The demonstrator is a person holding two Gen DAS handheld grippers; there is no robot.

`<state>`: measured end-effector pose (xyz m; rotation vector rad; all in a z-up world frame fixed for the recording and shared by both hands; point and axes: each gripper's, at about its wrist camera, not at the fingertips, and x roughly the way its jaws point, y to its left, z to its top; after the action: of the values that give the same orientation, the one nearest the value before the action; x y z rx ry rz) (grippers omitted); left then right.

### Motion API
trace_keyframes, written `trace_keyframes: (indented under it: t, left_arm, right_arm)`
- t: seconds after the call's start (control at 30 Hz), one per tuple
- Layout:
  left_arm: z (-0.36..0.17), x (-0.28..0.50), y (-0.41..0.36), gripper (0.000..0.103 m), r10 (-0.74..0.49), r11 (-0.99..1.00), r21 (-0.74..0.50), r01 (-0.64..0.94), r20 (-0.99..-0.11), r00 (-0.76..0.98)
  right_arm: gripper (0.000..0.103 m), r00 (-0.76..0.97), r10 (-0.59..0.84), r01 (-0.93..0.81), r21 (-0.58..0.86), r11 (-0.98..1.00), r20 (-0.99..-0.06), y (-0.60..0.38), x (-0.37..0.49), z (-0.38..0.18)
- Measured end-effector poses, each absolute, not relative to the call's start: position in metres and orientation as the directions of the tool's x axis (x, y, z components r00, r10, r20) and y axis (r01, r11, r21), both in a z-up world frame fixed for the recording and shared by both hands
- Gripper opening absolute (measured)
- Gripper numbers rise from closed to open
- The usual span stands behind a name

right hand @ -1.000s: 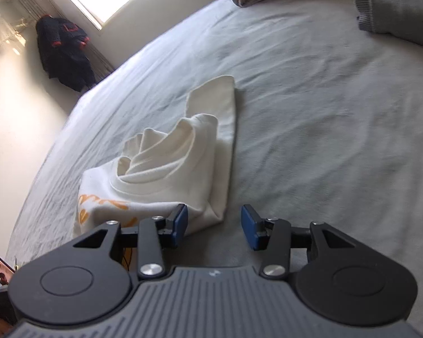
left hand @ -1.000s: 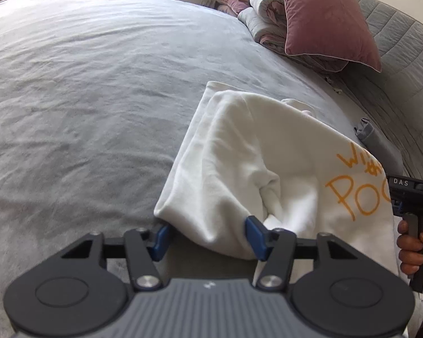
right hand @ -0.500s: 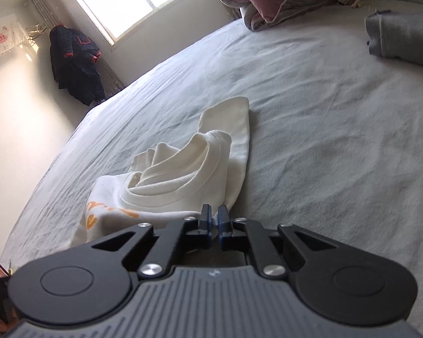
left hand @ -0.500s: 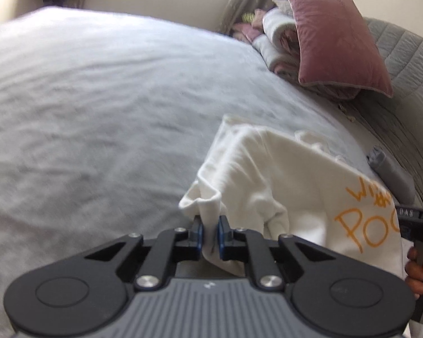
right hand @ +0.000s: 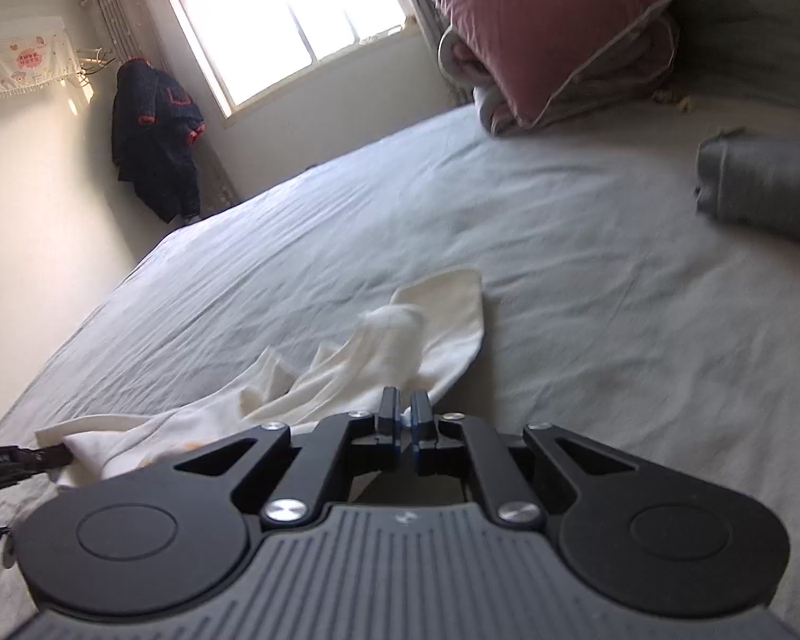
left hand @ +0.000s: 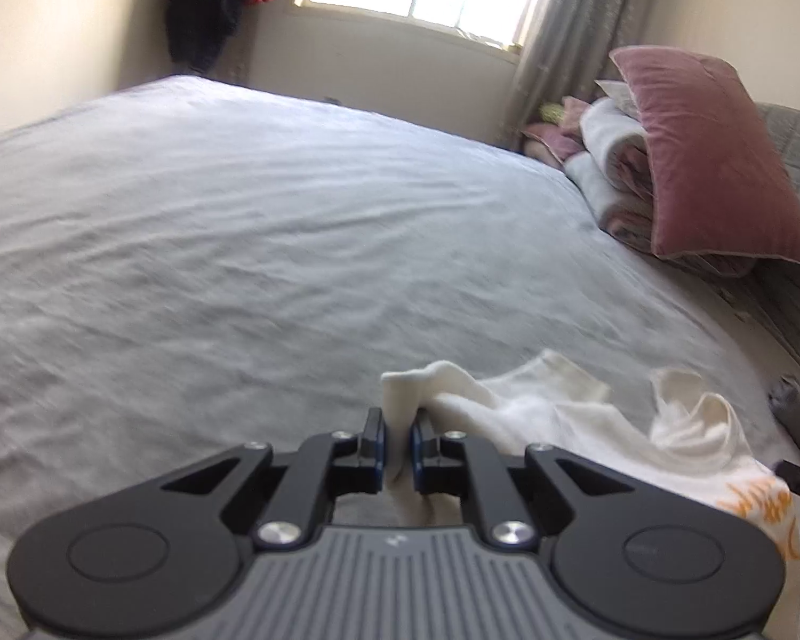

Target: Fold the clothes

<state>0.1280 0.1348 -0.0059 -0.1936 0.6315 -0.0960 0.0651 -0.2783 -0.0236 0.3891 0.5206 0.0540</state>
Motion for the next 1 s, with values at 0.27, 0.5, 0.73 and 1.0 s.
trace_keyframes:
  t: [0.27, 0.5, 0.73, 1.0]
  left_arm:
    - [0.003, 0.131, 0.15, 0.009, -0.005, 0.991, -0.116, -0.067, -0.533, 0.846]
    - [0.002, 0.133, 0.15, 0.009, 0.049, 0.993, -0.063, -0.096, -0.52, 0.853]
    - [-0.003, 0.134, 0.146, 0.009, 0.057, 0.995, -0.035, -0.092, -0.556, 0.829]
    - [-0.02, 0.137, 0.159, 0.013, 0.03, 0.998, -0.022, -0.064, -0.702, 0.711]
  right_arm:
    - [0.005, 0.892, 0.035, 0.132, 0.333, 0.934, -0.45, -0.295, 0.067, -0.016]
    - [0.005, 0.907, -0.106, 0.24, 0.295, 0.925, -0.407, -0.325, 0.059, -0.006]
    - [0.005, 0.874, -0.313, 0.417, 0.242, 0.876, -0.373, -0.369, 0.049, 0.005]
    - [0.004, 0.806, -0.372, 0.485, 0.156, 0.86, -0.46, -0.382, 0.05, -0.003]
